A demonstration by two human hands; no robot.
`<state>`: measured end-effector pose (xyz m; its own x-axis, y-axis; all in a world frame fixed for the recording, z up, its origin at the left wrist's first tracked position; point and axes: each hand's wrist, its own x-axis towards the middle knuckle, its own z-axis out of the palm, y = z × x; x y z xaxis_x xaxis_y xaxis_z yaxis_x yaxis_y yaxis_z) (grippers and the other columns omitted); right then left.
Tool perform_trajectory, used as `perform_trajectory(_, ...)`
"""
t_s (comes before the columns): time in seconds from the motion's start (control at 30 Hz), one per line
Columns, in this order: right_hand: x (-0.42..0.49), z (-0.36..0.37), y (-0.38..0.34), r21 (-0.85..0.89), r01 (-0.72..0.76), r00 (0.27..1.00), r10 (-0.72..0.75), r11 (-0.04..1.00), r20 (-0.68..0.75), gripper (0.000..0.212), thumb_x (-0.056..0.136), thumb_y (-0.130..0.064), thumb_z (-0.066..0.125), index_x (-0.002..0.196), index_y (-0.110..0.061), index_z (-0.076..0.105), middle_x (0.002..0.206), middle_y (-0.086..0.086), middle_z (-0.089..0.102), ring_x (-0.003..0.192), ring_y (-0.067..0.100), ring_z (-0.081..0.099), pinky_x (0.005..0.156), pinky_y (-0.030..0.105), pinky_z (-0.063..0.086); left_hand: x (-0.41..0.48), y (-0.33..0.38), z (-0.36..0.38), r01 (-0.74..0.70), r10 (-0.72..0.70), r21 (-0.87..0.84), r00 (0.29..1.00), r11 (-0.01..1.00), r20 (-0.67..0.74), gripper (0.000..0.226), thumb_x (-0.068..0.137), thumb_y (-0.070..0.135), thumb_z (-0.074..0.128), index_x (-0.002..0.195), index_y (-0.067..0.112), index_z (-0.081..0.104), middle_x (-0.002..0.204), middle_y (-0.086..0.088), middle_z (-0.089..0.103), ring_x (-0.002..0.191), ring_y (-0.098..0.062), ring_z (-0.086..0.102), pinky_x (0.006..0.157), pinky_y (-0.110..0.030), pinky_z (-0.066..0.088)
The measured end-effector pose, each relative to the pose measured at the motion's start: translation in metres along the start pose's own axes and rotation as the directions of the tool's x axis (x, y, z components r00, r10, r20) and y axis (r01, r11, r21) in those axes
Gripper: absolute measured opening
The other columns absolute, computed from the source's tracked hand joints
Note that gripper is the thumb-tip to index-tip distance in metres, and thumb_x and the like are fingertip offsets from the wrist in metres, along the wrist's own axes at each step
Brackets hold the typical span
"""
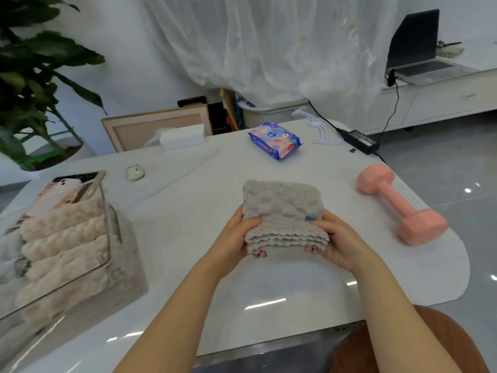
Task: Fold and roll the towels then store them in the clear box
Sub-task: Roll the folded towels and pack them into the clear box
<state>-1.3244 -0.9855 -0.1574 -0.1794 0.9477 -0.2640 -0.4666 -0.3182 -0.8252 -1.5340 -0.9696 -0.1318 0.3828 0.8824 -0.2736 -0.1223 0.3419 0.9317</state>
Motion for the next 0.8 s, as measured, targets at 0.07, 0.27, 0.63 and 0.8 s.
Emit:
perform_trajectory(0.07,0.001,0.02,0.005,0.072,-0.001,0.998,-0.004,0.997,0.068,0.025,0.072,0.001,0.055,0.085,-0.009,0.074,0.077,0.016,0.07,0.045,0.022,0.059,0.038,0.024,0.047,-0.017,0.005,-0.012,-0.047,0.039,-0.107,0.996,0.993,-0.08,0.026,0.096,0.008,0.041,0.107,0.022,0.06,0.077,-0.008,0.061,0.048,-0.013,0.052,0.04,-0.022,0.038)
perform_trajectory(0.27,0.007,0.103,0.004,0.029,-0.035,0.957,0.025,0.999,0.288,0.056,0.017,-0.03,0.094,0.067,-0.011,0.077,0.066,0.013,0.07,0.043,0.024,0.061,0.037,0.025,0.048,-0.081,0.032,-0.073,-0.156,0.136,-0.325,0.987,0.933,-0.084,0.023,0.08,0.014,0.046,0.068,0.014,0.065,0.058,-0.009,0.055,0.039,-0.016,0.052,0.035,-0.018,0.04)
perform_trajectory(0.63,0.062,0.333,0.035,-0.606,0.051,0.738,0.379,0.794,0.559,0.012,0.092,-0.012,0.059,0.082,-0.008,0.053,0.1,0.017,0.047,0.093,0.032,0.049,0.071,0.038,0.058,-0.233,0.106,-0.259,-0.048,0.169,0.388,0.944,0.921,-0.283,0.023,0.081,0.018,0.067,0.063,0.017,0.054,0.062,0.001,0.055,0.056,-0.011,0.059,0.056,-0.03,0.057)
perform_trajectory(0.8,0.074,0.418,0.086,-0.817,0.212,0.726,0.473,0.537,0.499,0.015,0.086,0.002,0.06,0.083,-0.009,0.05,0.071,0.008,0.044,0.05,0.008,0.049,0.051,0.022,0.049,-0.275,0.118,-0.337,0.331,-0.029,0.641,0.901,0.693,-0.433,0.039,0.073,0.029,0.079,0.1,0.025,0.052,0.087,-0.007,0.05,0.071,-0.012,0.052,0.061,-0.026,0.05)
